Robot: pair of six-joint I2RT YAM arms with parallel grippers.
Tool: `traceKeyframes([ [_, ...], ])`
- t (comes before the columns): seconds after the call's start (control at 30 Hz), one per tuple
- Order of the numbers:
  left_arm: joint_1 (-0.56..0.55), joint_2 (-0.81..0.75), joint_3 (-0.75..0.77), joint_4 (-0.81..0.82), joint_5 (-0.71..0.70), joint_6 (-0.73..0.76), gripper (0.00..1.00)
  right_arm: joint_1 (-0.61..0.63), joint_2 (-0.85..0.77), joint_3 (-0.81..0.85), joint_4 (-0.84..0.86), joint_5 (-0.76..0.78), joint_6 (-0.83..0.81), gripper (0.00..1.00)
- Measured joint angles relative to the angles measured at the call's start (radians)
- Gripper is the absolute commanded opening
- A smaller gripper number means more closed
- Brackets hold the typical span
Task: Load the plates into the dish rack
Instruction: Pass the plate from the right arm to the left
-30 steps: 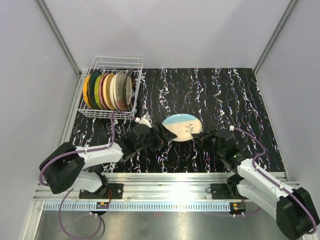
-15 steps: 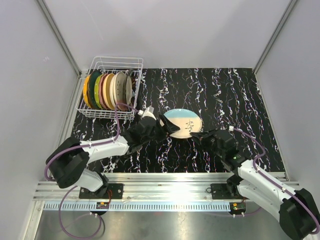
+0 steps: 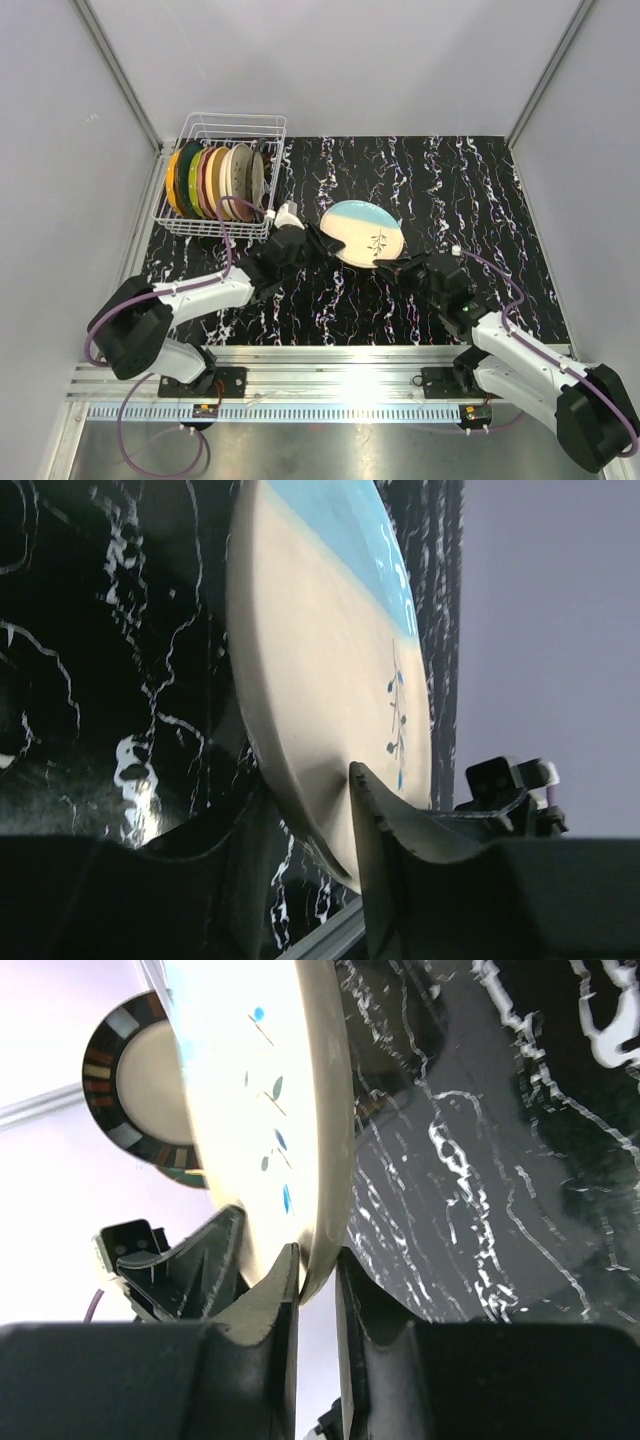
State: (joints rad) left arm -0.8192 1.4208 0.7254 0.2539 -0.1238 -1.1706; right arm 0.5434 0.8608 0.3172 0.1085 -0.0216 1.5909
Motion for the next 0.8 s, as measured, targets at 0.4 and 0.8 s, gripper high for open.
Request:
traceKeyframes([
  [0.4,0.036,-0.039,-0.057,0.339,-0.042,0.055,0.41,0.000,0.078,0.102,0.046,-0.040,-0.001,0.00],
  [0.8,0.063,-0.040,-0.014,0.286,0.010,0.111,0.00,0.000,0.115,0.123,0.063,-0.047,-0.024,0.00],
])
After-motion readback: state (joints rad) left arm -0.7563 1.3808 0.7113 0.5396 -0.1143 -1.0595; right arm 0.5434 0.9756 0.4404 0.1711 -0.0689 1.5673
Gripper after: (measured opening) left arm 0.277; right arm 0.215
